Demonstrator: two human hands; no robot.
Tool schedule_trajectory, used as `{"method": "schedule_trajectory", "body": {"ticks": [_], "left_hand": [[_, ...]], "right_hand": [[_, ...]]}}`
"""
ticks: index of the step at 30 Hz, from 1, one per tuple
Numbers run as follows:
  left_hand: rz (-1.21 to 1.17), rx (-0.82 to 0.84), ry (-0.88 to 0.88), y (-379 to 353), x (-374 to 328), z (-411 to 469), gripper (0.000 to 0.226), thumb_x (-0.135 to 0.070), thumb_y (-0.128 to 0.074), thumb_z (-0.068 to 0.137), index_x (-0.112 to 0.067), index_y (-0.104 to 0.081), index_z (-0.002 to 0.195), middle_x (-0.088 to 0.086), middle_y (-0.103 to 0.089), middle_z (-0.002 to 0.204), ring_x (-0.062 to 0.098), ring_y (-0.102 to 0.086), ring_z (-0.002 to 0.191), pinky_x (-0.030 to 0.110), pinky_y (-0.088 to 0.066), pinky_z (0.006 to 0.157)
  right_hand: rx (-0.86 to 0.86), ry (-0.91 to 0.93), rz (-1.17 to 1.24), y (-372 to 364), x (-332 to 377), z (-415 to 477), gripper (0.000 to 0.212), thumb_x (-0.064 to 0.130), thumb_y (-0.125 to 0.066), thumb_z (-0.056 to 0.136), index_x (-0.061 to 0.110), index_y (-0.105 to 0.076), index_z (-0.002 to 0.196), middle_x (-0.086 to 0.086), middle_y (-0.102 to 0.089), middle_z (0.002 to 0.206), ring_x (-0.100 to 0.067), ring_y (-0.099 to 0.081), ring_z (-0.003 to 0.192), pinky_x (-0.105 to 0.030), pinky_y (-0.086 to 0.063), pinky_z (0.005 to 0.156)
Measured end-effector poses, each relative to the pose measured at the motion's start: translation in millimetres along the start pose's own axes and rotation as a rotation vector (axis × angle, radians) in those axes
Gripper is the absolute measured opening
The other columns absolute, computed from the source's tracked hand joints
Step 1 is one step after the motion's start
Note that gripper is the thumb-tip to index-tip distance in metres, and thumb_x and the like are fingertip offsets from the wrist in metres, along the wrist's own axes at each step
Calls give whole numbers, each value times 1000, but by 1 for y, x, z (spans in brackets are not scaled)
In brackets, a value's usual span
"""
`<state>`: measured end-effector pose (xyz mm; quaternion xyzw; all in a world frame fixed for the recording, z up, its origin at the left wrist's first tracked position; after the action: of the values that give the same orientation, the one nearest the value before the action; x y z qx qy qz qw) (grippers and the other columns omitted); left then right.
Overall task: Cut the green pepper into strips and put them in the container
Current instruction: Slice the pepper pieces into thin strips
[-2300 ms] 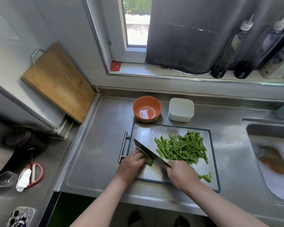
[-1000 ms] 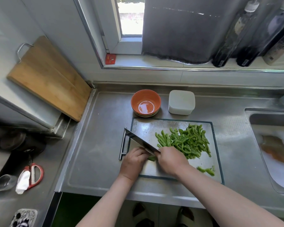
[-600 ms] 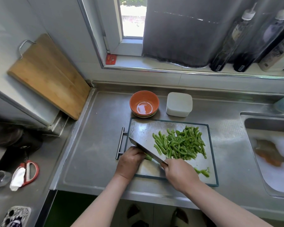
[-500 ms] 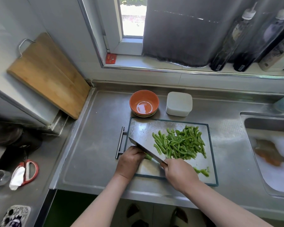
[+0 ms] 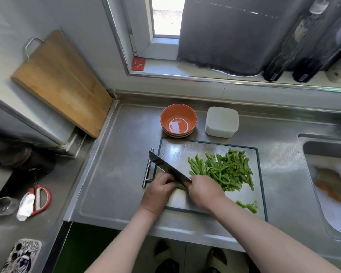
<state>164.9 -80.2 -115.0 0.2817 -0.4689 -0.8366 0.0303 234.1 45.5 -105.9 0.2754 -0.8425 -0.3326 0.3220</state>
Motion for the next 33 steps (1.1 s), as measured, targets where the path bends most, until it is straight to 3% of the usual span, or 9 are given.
{"method": "schedule_trajectory", "body": {"ticks": [5,10,18,27,33], "left_hand": [[-35,20,-7,-2,4,6,20,-18,-58,88,-14,-77,85,-1,-69,93,12,-59,93,30,-57,63],[-39,-2,-25,0,2,5,19,-18,-60,90,-14,-78,89,1,-70,96,16,-63,95,30,-58,73],[-26,2,10,-3,5,2,17,-20,-62,86,-17,-79,88,-2,-70,95,14,-61,96,32,-58,64],[-36,19,33,-7,5,0,16,-13,-62,86,-14,-76,92,-1,-68,97,18,-63,93,33,-56,65],[-8,1,39,3,12,4,5,-5,-70,82,-9,-73,83,2,-64,93,19,-58,92,34,-55,64]], "right_hand": [[-16,4,26,7,-10,-13,34,42,-43,102,18,-65,93,-5,-65,84,-29,-61,76,-33,-37,57],[-57,48,17,12,-14,-34,32,37,-42,102,20,-63,85,-3,-65,77,-27,-61,69,-32,-36,52],[-81,8,-29,6,-24,-48,31,35,-40,102,19,-63,88,-1,-62,78,-24,-55,68,-33,-42,58],[-23,-44,-31,-6,-11,-23,19,22,-43,97,18,-58,86,-6,-65,89,-30,-60,79,-34,-46,65],[1,-63,-34,-6,-6,-9,21,21,-46,97,17,-65,89,-5,-66,85,-29,-63,77,-32,-46,62]]}}
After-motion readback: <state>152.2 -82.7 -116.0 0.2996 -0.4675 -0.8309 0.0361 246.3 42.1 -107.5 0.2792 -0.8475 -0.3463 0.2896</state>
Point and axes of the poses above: each hand's wrist, its own z-axis towards the middle knuckle, its own y-axis out of the back of the hand, x = y × z, the point moved 8 cm from there along z, towards the middle knuckle
